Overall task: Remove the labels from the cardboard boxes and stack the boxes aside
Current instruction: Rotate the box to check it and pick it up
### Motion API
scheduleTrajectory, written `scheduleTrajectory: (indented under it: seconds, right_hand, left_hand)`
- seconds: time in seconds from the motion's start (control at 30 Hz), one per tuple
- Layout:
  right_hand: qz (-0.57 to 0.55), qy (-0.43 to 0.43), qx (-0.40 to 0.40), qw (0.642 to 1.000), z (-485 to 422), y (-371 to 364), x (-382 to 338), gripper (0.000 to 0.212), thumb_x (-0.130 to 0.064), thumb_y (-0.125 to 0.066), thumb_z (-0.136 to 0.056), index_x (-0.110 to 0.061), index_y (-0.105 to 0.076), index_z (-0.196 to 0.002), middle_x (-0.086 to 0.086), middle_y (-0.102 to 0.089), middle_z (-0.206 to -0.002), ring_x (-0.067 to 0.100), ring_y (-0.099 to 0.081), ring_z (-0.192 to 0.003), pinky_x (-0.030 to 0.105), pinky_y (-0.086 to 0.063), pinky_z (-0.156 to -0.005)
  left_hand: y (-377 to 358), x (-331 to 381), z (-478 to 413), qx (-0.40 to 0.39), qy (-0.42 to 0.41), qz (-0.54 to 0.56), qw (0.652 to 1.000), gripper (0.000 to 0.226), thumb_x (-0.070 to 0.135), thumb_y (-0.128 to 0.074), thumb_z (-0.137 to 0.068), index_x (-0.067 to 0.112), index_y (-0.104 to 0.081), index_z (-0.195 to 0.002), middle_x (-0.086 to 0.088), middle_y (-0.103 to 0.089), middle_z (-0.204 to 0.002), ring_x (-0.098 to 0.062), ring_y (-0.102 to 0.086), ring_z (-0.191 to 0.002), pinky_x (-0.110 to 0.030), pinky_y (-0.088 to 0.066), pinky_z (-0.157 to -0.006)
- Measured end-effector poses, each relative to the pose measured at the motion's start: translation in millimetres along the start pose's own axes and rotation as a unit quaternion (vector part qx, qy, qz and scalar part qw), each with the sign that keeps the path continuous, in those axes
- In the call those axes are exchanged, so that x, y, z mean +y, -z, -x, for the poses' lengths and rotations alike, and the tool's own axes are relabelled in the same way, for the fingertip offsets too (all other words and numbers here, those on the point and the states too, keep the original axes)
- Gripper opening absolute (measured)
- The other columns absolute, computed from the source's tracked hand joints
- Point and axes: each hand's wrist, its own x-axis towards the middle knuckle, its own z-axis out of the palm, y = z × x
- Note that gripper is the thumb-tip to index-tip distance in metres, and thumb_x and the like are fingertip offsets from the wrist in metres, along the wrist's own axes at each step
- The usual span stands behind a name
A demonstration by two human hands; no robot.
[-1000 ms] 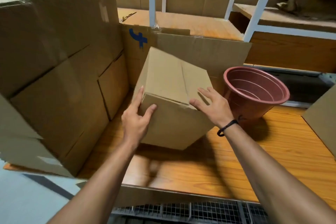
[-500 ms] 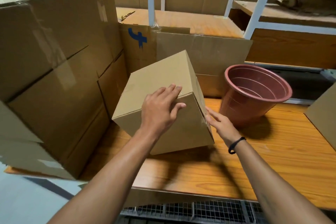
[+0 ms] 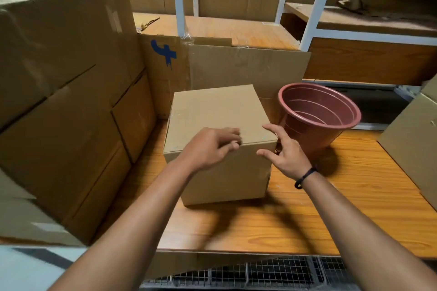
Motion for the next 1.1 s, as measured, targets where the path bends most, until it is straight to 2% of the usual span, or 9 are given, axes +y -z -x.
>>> scheduleTrajectory:
  seconds: [0.13, 0.2, 0.3, 0.4, 0.5, 0.6, 0.9, 1.03, 1.1]
  right_hand:
    - [-0.002, -0.023, 0.021, 1.000, 15, -11, 19, 0.068, -0.033, -0.077, -0.079, -0.022, -0.044, -0.137, 0.002, -0.057, -0.134, 0.020, -0.054, -0.123, 0.037, -0.045, -0.103]
    - [-0.001, -0.027, 0.023, 0.999, 17, -14, 21, 0.068, -0.038, -0.076, -0.079, -0.021, -0.045, -0.137, 0.002, -0.055, -0.137, 0.020, -0.052, -0.125, 0.038, -0.045, -0.104]
    - [-0.060, -0.048, 0.002, 0.997, 14, -5, 16, 0.068, -0.073, -0.058, -0.076, -0.028, -0.048, -0.127, -0.001, -0.056, -0.131, 0.013, -0.057, -0.114, 0.031, -0.052, -0.090]
    - [-0.142, -0.106, 0.006, 0.984, -13, 10, 6, 0.071, -0.086, -0.042, -0.072, -0.031, -0.053, -0.116, -0.004, -0.057, -0.112, 0.006, -0.057, -0.095, 0.019, -0.050, -0.072]
    - [-0.163, -0.157, -0.058, 0.972, -53, 12, 1, 0.065, -0.064, -0.059, -0.083, -0.037, -0.042, -0.140, 0.002, -0.047, -0.142, 0.017, -0.053, -0.121, 0.038, -0.049, -0.100]
    - [-0.026, -0.127, -0.121, 0.984, -72, 10, -5, 0.076, -0.042, -0.068, -0.087, -0.018, -0.032, -0.151, -0.001, -0.032, -0.156, 0.014, -0.032, -0.141, 0.025, -0.023, -0.112]
    - [0.002, -0.037, 0.034, 0.999, -37, -13, -1, 0.092, -0.042, -0.079, -0.076, -0.036, -0.025, -0.150, -0.001, -0.037, -0.153, 0.010, -0.034, -0.140, 0.032, -0.029, -0.116]
    - [0.032, -0.017, 0.066, 0.997, -18, -34, 8, 0.094, -0.050, -0.076, -0.076, -0.031, -0.023, -0.151, 0.011, -0.034, -0.154, 0.009, -0.021, -0.141, 0.017, -0.019, -0.110]
    - [0.035, -0.013, 0.076, 0.996, -6, -44, 13, 0.097, -0.065, -0.068, -0.071, -0.034, -0.020, -0.150, 0.016, -0.031, -0.155, 0.012, -0.019, -0.143, 0.017, -0.019, -0.110]
  left_hand:
    - [26, -44, 7, 0.151, 0.131, -0.058, 0.978, 0.029, 0.035, -0.062, -0.093, 0.023, -0.070, -0.118, -0.004, -0.055, -0.141, -0.026, -0.046, -0.133, -0.041, -0.035, -0.111]
    - [40, -61, 7, 0.130, 0.201, -0.081, 0.968, 0.034, 0.042, -0.062, -0.092, 0.028, -0.067, -0.123, -0.010, -0.044, -0.150, -0.033, -0.034, -0.140, -0.046, -0.029, -0.114]
    - [48, -73, 7, 0.098, 0.256, -0.002, 0.962, 0.048, 0.046, -0.064, -0.089, 0.032, -0.057, -0.135, -0.012, -0.037, -0.154, -0.029, -0.027, -0.145, -0.046, -0.027, -0.116]
    - [51, -80, 2, 0.079, 0.262, 0.140, 0.952, 0.066, 0.046, -0.070, -0.085, 0.030, -0.047, -0.144, 0.002, -0.047, -0.147, -0.019, -0.045, -0.133, -0.041, -0.036, -0.112]
    - [50, -81, -6, 0.049, 0.265, 0.187, 0.945, 0.080, 0.045, -0.078, -0.077, 0.024, -0.044, -0.146, 0.002, -0.048, -0.146, -0.016, -0.051, -0.127, -0.039, -0.038, -0.111]
    - [49, -79, -14, 0.054, 0.245, 0.134, 0.959, 0.080, 0.044, -0.079, -0.076, 0.020, -0.046, -0.145, -0.002, -0.049, -0.146, -0.019, -0.048, -0.131, -0.041, -0.037, -0.113]
    - [36, -76, 18, 0.187, 0.154, 0.109, 0.964, 0.081, 0.024, -0.083, -0.074, 0.032, -0.043, -0.145, 0.003, -0.038, -0.153, -0.015, -0.039, -0.137, -0.036, -0.036, -0.113]
    - [18, -90, 35, 0.189, 0.136, 0.124, 0.964, 0.087, 0.021, -0.085, -0.072, 0.044, -0.041, -0.142, 0.007, -0.042, -0.149, -0.024, -0.047, -0.132, -0.049, -0.044, -0.106]
    - [13, -95, 40, 0.218, 0.118, 0.107, 0.963, 0.084, 0.025, -0.083, -0.076, 0.042, -0.037, -0.144, 0.009, -0.045, -0.138, -0.011, -0.047, -0.125, -0.045, -0.045, -0.105]
